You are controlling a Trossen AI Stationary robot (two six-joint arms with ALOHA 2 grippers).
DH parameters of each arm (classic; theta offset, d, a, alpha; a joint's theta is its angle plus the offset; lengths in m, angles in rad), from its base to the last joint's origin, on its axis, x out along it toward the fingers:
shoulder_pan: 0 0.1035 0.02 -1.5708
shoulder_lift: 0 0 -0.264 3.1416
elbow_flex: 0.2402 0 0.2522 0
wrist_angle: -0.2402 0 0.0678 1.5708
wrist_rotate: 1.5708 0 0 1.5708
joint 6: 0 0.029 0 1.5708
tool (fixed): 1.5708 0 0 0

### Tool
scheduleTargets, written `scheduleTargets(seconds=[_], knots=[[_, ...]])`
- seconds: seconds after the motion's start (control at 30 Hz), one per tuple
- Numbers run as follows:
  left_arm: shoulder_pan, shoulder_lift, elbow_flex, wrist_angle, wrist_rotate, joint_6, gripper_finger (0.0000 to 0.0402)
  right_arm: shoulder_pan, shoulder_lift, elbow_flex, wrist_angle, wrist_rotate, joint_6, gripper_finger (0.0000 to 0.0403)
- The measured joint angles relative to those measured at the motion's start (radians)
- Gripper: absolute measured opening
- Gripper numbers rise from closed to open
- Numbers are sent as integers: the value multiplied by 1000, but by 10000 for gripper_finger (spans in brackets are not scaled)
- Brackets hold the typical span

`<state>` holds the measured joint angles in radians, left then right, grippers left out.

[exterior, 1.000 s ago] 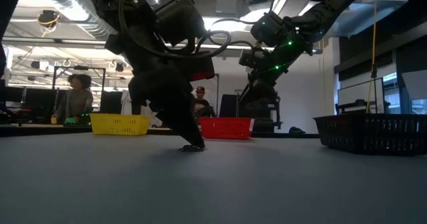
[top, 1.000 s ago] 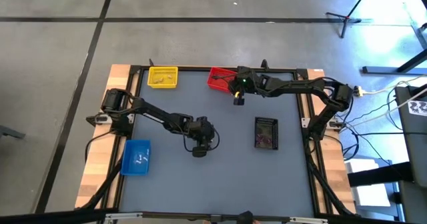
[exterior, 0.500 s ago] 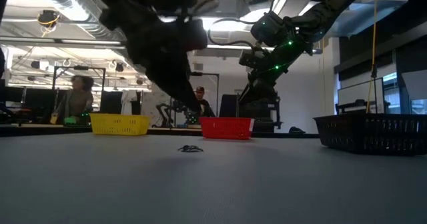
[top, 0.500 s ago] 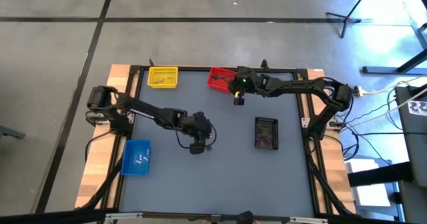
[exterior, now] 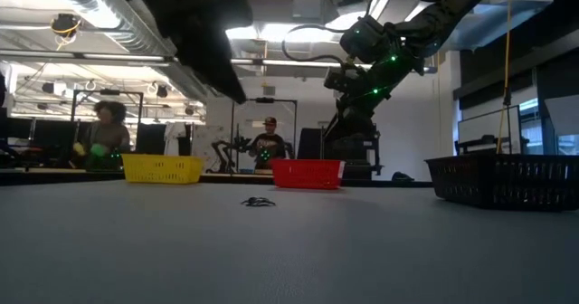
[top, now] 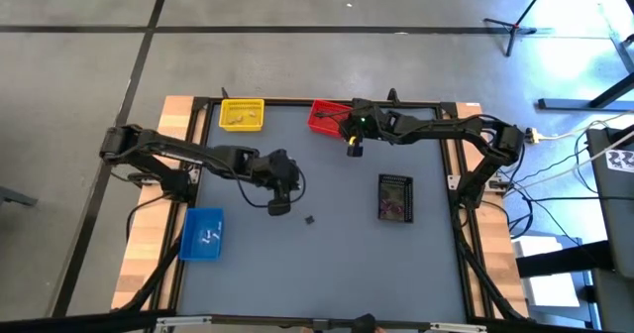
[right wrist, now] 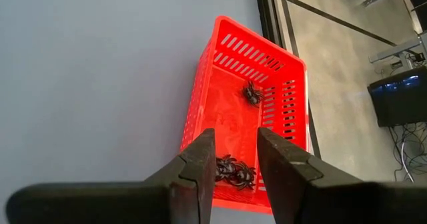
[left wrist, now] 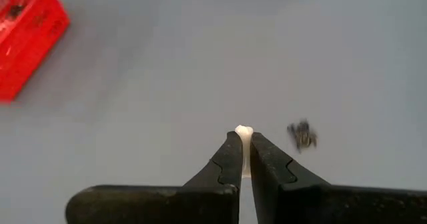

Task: Sort Halloween decoration
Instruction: Put the white bone toy into the blue bin

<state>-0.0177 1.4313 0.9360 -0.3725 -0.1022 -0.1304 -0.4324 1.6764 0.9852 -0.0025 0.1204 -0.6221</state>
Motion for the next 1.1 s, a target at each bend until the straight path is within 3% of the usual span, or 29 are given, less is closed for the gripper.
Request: scheduleTargets(seconds=[0.17, 0.37, 0.6, 0.73, 1.1], knots=[[1, -100, 1, -228, 20, -102, 4, 0, 0, 0, -1, 0, 0, 111], [-17, -209, 1, -549, 117, -345, 4, 0, 0, 0, 0, -1, 0, 111], [-122, -257, 1, -841, 125, -628, 5, 0, 0, 0, -1, -1, 0, 111], [-199, -256, 0, -926, 125, -742, 5, 0, 0, 0, -1, -1, 0, 111], [-457, -255, 0, -929, 116, -1078, 5, 0, 0, 0, -1, -1, 0, 111]])
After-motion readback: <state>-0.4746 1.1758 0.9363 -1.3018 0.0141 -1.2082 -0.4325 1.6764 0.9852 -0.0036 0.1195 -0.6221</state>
